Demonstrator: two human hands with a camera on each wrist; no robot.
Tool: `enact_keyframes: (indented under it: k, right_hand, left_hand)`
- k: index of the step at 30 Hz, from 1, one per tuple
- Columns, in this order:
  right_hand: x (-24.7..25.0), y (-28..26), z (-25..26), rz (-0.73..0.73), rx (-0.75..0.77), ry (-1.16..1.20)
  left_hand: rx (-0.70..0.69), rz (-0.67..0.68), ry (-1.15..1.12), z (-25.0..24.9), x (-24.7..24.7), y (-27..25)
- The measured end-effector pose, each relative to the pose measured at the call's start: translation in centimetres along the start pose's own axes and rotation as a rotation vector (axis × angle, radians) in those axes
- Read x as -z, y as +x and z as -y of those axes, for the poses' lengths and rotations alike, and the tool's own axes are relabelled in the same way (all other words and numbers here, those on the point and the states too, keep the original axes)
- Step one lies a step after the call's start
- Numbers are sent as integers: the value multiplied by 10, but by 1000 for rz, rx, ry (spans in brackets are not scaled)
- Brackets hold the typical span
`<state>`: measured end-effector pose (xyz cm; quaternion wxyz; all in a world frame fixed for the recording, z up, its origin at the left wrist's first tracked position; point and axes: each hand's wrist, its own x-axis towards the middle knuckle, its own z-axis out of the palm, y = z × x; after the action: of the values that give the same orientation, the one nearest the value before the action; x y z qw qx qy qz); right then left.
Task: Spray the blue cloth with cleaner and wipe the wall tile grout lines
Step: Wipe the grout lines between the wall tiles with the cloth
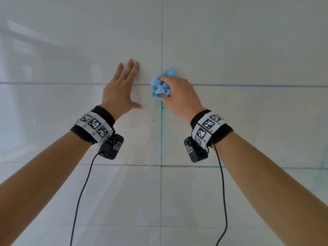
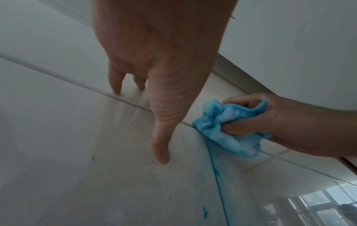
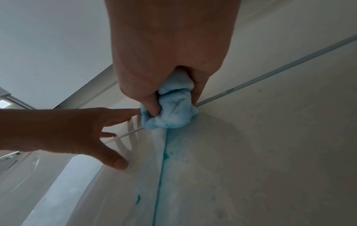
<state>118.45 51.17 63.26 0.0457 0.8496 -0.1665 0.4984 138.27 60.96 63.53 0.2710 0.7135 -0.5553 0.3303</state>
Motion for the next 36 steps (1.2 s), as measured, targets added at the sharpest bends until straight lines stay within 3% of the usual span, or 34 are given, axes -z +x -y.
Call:
enact_keyframes:
  k: [7, 12, 21, 32, 36]
  right_hand:
    - [33, -27, -40, -99, -92, -84]
    - [19, -25, -31, -129, -87, -132]
    - [-23, -1, 11, 30, 61, -101]
    - [67, -43, -76, -133, -177, -47]
    - [72, -46, -86, -168, -216, -75]
  left_hand:
    - [21, 24, 13, -5, 3, -4]
    - [37, 18, -2, -10, 1, -4]
    - [35, -3, -10, -10, -2, -4]
    - [-106, 7, -37, -59, -3, 2]
    - [-108, 7, -48, -62, 1, 1]
